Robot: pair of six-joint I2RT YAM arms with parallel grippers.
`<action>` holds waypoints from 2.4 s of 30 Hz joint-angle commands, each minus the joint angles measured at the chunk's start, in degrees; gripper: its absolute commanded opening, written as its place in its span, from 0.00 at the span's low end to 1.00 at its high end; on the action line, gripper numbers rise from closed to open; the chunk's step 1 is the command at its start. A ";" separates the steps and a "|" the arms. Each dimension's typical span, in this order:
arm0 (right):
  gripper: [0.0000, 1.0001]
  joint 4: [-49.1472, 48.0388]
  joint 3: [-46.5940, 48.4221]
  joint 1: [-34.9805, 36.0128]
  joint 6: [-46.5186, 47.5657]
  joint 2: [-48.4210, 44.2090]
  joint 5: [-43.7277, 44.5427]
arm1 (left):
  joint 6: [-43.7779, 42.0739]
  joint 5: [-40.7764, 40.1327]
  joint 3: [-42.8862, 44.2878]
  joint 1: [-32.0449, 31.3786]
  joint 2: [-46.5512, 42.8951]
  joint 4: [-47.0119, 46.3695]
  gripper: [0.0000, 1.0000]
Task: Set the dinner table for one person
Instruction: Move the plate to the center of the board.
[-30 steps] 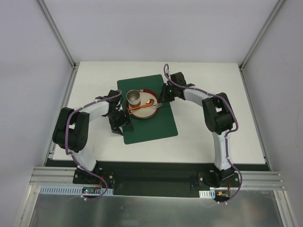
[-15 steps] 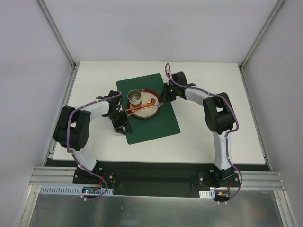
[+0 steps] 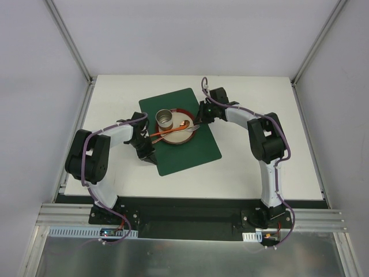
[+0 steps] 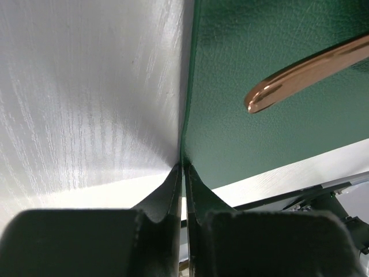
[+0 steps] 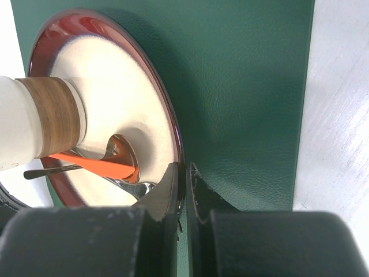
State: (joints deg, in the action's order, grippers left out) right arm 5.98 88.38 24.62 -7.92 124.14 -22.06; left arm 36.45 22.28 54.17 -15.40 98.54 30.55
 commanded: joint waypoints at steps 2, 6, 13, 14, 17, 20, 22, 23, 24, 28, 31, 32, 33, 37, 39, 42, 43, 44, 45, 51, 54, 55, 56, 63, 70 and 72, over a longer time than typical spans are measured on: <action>0.01 -2.11 1.09 -0.45 1.86 -3.81 0.18 | 0.64 -2.50 -2.05 -0.33 -2.04 -0.57 0.00; 0.01 -2.11 1.09 -0.80 1.60 -3.64 0.62 | 0.91 -3.12 -3.11 0.10 -3.44 -0.57 0.00; 0.01 -2.11 0.74 -1.86 1.07 -3.38 1.93 | 0.82 -3.04 -4.51 1.33 -4.76 -0.57 0.00; 0.01 -2.20 0.57 -1.95 0.98 -3.46 2.11 | 0.82 -3.04 -4.69 1.42 -4.85 -0.49 0.00; 0.01 -2.20 -0.22 -2.38 0.72 -3.46 2.90 | 0.73 -3.04 -4.95 1.86 -5.46 -0.57 0.00; 0.01 -2.37 -0.93 -3.44 0.37 -3.55 3.61 | 0.73 -3.03 -5.39 2.30 -5.99 -0.57 0.00; 0.01 -2.72 -1.54 -3.96 0.19 -3.64 4.13 | 0.73 -3.03 -5.57 2.39 -6.08 -0.49 0.00; 0.01 -2.73 -1.72 -4.32 -0.07 -3.64 4.40 | 0.64 -2.95 -5.66 2.48 -6.17 -0.49 0.00; 0.01 -2.90 -1.98 -4.67 -0.16 -3.73 4.75 | 0.64 -2.95 -5.66 2.48 -6.17 -0.49 0.00; 0.01 -2.99 -3.56 -5.81 -0.34 -3.99 5.98 | 0.64 -2.95 -5.74 2.57 -6.17 -0.49 0.00; 0.01 -3.08 -4.26 -7.22 -0.51 -4.69 6.51 | 0.64 -2.95 -5.92 2.65 -6.26 -0.40 0.00; 0.01 -3.08 -4.79 -7.92 -0.60 -4.78 6.68 | 0.64 -2.86 -6.01 2.74 -6.34 -0.49 0.00; 0.01 -3.16 -5.14 -8.27 -0.60 -5.04 7.03 | 0.73 -2.86 -5.92 2.74 -6.34 -0.49 0.00; 0.01 -3.34 -6.81 -10.29 -0.95 -5.92 7.56 | 0.73 -2.69 -5.66 2.83 -6.35 -0.49 0.00; 0.01 -3.78 -7.95 -11.35 -1.13 -6.45 7.56 | 0.73 -2.60 -5.48 2.83 -6.34 -0.40 0.00; 0.01 -3.96 -8.83 -12.40 -1.13 -6.80 7.83 | 0.73 -2.25 -5.22 2.92 -6.34 -0.49 0.00; 0.01 -3.87 -8.92 -12.75 -1.13 -6.80 7.83 | 0.73 -2.24 -5.22 2.92 -6.43 -0.49 0.00; 0.01 -3.87 -9.10 -13.28 -1.22 -6.89 8.00 | 0.73 -2.16 -5.22 2.92 -6.43 -0.40 0.00; 0.01 -3.87 -9.28 -13.46 -1.22 -6.89 8.18 | 0.73 -2.16 -5.22 2.92 -6.61 -0.40 0.00; 0.01 -3.87 -10.24 -15.39 -1.22 -7.24 8.97 | 0.64 -2.07 -5.13 3.09 -7.05 -0.31 0.00; 0.01 -4.04 -10.95 -16.62 -1.91 -7.59 8.54 | 0.56 -1.81 -5.04 3.09 -7.13 -0.22 0.00; 0.01 -4.13 -11.03 -16.88 -2.09 -7.77 8.70 | 0.47 -1.89 -5.04 3.09 -7.05 -0.22 0.00; 0.01 -4.05 -11.21 -16.89 -2.27 -7.94 8.79 | 0.47 -1.81 -4.95 3.09 -7.13 -0.14 0.00; 0.01 -3.78 -13.22 -17.94 -3.50 -9.53 11.25 | 0.38 -1.72 -5.13 3.18 -7.66 -0.05 0.00; 0.01 -4.66 -16.74 -19.61 -7.63 -12.60 16.35 | 0.20 -1.81 -5.83 3.53 -8.71 -0.13 0.00; 0.01 -4.75 -17.19 -20.05 -9.30 -13.30 17.57 | 0.12 -1.80 -6.09 3.71 -8.98 -0.05 0.00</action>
State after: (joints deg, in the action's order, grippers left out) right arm 0.82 72.55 7.66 -14.74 114.45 -14.74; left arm 36.93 22.00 49.19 -12.62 92.25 26.65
